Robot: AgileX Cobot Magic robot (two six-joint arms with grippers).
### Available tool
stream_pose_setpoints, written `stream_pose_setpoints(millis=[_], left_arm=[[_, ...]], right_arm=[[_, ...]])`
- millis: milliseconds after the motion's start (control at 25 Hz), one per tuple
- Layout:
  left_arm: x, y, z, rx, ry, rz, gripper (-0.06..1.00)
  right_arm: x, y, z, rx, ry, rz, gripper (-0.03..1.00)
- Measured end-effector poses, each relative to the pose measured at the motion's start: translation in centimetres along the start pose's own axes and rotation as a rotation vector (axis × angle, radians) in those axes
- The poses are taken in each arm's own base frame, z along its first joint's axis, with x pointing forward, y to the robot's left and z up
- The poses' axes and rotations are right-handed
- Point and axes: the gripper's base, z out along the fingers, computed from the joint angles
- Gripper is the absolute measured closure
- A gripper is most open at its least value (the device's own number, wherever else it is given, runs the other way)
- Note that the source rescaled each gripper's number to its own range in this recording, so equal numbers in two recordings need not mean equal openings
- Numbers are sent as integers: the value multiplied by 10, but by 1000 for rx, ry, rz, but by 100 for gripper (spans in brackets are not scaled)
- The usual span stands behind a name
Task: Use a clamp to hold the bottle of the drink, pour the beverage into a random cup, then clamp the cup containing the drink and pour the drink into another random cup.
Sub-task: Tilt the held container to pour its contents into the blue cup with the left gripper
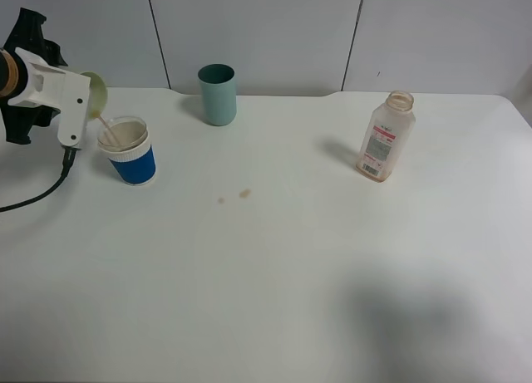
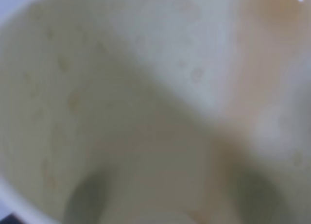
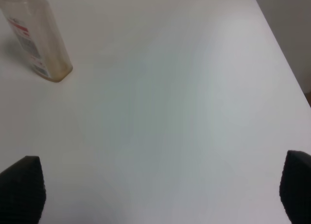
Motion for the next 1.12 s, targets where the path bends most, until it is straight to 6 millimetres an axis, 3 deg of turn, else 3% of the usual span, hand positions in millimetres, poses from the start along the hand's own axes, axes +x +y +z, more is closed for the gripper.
stream_pose_setpoints(millis=[560,1120], left_arm=[[-14,16,-4,-56,-9,100,94],[-22,18,-6,-69,17,156,94]], right_arm=[[0,0,0,0,0,0,3],[0,0,0,0,0,0,3]])
